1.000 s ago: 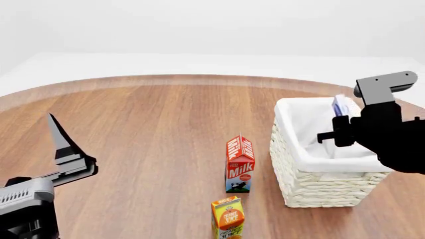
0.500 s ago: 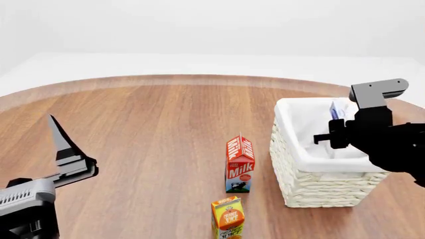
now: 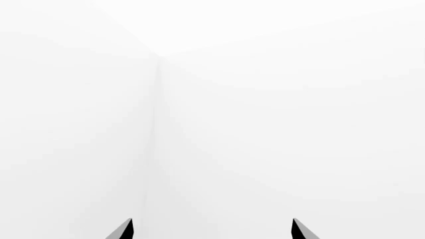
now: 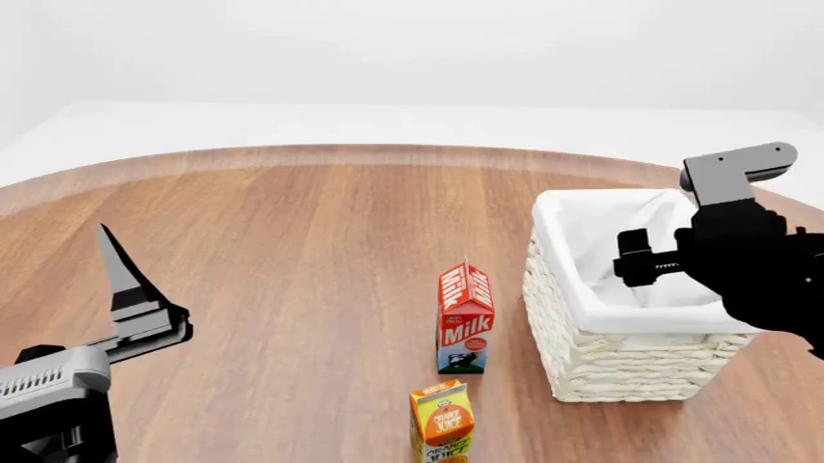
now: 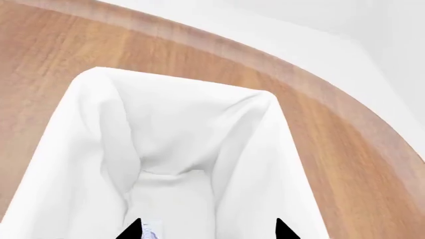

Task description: Pick up the cream cheese box and the butter, and put them in the basket.

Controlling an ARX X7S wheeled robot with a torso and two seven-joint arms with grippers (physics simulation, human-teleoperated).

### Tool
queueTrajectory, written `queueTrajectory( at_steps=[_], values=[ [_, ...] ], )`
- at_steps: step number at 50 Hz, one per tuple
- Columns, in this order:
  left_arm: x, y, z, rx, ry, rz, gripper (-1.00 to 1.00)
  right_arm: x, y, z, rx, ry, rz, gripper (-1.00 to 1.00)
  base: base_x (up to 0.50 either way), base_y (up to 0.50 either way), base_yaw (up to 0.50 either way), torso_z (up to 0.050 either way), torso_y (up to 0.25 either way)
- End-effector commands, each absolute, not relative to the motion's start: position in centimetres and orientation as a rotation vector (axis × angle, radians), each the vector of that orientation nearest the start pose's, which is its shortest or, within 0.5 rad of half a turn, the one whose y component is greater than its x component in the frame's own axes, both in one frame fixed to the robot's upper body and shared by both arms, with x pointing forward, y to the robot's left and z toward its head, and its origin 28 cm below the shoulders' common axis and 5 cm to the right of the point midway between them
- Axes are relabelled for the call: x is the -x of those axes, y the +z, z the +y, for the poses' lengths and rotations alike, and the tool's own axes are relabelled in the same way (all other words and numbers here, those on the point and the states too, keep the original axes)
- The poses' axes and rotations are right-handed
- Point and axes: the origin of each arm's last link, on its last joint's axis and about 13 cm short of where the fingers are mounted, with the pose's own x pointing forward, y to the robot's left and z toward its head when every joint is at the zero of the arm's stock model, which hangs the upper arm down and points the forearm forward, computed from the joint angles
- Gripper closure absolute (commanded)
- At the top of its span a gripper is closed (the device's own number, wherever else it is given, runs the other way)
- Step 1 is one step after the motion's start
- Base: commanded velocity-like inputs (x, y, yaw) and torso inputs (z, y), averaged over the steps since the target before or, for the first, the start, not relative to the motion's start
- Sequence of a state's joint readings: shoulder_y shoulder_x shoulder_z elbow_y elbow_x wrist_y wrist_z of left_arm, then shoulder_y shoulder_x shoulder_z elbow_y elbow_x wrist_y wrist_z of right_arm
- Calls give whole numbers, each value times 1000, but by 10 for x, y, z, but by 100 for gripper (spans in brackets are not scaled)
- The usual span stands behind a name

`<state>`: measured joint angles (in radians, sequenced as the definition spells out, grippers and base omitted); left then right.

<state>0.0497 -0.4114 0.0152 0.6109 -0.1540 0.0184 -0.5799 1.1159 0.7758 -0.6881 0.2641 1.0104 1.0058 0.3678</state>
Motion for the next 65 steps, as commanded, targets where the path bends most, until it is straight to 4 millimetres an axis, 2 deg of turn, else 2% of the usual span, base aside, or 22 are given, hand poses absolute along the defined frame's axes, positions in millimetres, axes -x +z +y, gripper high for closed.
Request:
queueTrajectory(
  at_steps=[1, 10, 25, 29, 38, 57, 65],
  values=[
    [-187, 142, 256, -85, 371, -616, -100, -310, 229, -213, 244, -48, 452, -100, 0, 0, 0, 0, 0],
    [-186, 143, 256, -83, 369, -617, -100, -273, 250, -203, 277, 9, 367, -100, 0, 0, 0, 0, 0],
    [-184, 144, 257, -83, 376, -622, -100, -210, 257, -181, 368, 126, 228, -100, 0, 0, 0, 0, 0],
    [-184, 144, 257, -82, 375, -623, -100, -200, 257, -175, 384, 160, 205, -100, 0, 0, 0, 0, 0],
    [-184, 144, 257, -81, 379, -624, -100, -184, 248, -159, 395, 262, 168, -100, 0, 0, 0, 0, 0],
    [-183, 142, 259, -77, 387, -623, -100, -158, 208, -116, 432, 499, 208, -100, 0, 0, 0, 0, 0],
    [-183, 141, 259, -75, 387, -621, -100, -152, 196, -100, 367, 583, 236, -100, 0, 0, 0, 0, 0]
  ],
)
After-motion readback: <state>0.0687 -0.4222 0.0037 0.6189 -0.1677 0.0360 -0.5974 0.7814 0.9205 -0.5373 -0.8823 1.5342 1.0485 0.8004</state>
